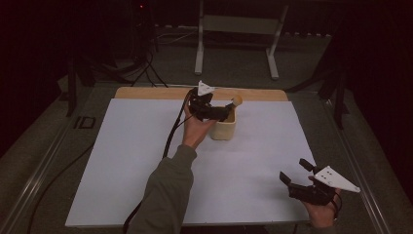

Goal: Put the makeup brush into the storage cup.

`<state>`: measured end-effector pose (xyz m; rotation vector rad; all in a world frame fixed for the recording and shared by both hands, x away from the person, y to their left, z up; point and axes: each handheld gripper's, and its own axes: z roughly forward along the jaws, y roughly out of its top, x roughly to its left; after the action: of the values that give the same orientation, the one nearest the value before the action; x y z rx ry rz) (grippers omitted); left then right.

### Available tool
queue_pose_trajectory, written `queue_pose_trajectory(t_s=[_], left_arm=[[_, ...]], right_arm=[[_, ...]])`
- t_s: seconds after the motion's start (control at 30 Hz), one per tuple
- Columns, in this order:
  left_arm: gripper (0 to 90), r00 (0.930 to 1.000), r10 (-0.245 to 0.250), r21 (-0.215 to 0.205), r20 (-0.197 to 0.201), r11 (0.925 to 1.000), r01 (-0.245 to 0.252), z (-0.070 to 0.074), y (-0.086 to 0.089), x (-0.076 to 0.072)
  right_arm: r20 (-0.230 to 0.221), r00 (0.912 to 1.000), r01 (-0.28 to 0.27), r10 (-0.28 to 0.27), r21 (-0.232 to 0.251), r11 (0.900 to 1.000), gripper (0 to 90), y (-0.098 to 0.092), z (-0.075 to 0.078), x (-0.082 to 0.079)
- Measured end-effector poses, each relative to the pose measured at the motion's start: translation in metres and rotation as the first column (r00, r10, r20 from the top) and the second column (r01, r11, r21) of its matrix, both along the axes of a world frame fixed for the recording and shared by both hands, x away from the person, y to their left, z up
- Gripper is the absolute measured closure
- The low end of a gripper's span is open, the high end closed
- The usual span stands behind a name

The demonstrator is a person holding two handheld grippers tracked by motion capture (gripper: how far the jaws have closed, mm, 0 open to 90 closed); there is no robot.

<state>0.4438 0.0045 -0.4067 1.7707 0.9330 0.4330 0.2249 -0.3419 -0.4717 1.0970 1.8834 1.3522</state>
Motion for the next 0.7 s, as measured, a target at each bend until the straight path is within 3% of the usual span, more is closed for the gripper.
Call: queue_pose_trajectory(t_s=[0.7], left_arm=[[2.6,0.9998,0.017,0.028,0.014,0.9994,-0.018,0.005,0.026,-0.008]], right_arm=[[0.0,1.0,0.002,-0.002,0.001,1.0,10.9,0.0,0.0,0.0]])
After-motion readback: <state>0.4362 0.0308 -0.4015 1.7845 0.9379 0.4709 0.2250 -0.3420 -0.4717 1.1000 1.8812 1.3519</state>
